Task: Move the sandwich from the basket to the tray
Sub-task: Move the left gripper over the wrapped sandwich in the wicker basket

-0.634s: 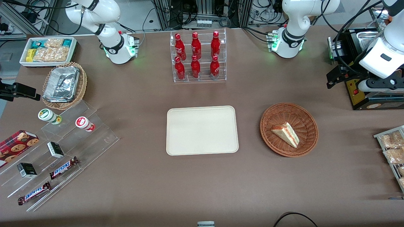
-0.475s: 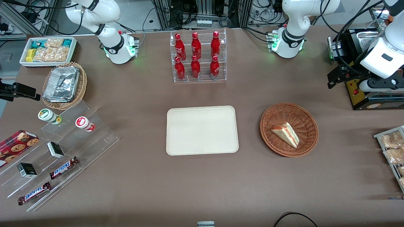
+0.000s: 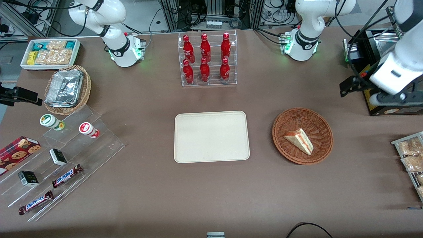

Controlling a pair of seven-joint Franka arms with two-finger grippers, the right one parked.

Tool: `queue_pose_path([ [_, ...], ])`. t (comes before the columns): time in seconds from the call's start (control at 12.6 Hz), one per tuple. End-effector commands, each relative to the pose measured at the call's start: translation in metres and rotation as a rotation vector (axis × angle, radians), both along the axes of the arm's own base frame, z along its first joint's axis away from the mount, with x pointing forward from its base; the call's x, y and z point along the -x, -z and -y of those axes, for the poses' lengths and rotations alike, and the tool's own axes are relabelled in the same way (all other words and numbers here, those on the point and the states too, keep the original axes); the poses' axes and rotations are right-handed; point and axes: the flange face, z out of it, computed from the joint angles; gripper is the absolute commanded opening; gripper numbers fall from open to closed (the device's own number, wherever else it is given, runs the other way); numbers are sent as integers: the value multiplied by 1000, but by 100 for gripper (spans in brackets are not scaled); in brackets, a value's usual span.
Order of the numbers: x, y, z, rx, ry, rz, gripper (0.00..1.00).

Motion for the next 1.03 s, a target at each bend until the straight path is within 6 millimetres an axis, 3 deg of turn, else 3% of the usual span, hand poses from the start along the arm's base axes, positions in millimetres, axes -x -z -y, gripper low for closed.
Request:
queue_pose_path([
  [0.0, -14, 51, 27, -27, -60, 7, 100],
  [0.4, -11, 130, 48, -29, -319, 98, 100],
  [0.63, -6, 158, 61, -13, -586, 127, 100],
  [0.79, -8, 187, 65, -15, -699, 123, 100],
  [0.95, -6, 219, 84, -7, -785, 135, 100],
])
